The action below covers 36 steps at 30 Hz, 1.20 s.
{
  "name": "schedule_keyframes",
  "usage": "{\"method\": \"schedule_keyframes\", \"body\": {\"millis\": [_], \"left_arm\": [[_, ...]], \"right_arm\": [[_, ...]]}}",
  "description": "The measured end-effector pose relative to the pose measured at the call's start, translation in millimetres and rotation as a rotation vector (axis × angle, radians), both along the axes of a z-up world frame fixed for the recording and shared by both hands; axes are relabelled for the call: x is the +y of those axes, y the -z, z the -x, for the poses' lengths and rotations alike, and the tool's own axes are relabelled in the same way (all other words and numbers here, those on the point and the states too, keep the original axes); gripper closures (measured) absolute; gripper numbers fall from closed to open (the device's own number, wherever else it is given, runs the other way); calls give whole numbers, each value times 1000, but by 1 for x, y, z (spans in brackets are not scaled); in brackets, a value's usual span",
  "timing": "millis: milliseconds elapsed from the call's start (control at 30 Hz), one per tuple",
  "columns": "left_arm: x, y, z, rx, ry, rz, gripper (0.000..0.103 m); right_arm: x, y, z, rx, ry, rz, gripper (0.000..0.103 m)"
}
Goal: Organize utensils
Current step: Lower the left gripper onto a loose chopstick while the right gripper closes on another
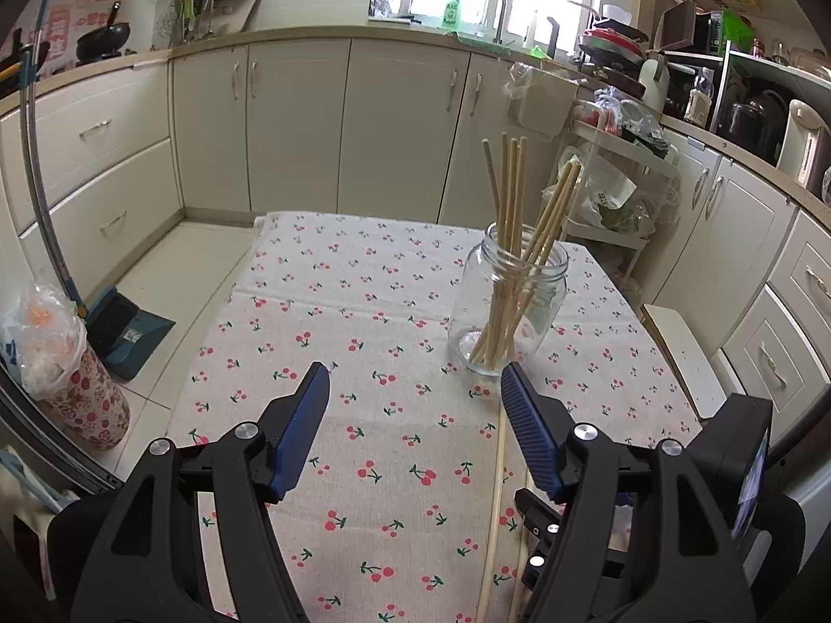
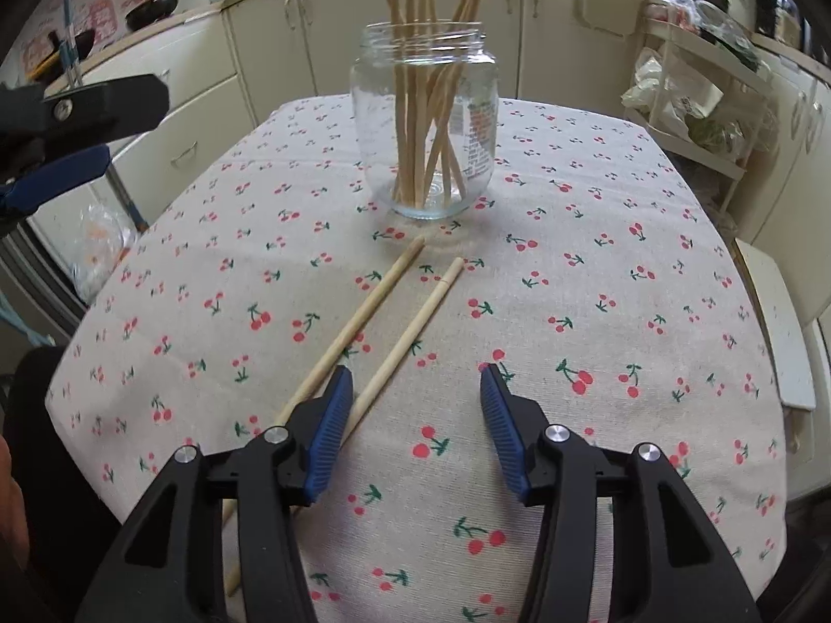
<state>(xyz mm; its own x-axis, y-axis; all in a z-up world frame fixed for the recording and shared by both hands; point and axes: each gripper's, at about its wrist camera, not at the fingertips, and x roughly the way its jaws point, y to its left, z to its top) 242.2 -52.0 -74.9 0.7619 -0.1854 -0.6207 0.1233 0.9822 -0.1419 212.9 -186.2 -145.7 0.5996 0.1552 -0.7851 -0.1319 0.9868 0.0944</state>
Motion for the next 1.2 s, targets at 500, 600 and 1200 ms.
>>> {"method": "schedule_keyframes", "body": {"millis": [500,600,1200], "left_arm": [[-60,66,-44,206,166,-146,36],[-79,76,-53,222,202,-189,42],[-15,86,-70,311,65,19,94]], "right_arm": [[-60,1,-2,25,42,14,50],[-61,1,-1,24,45,-4,50],[-54,-1,-19,41,-46,-57,50]]}}
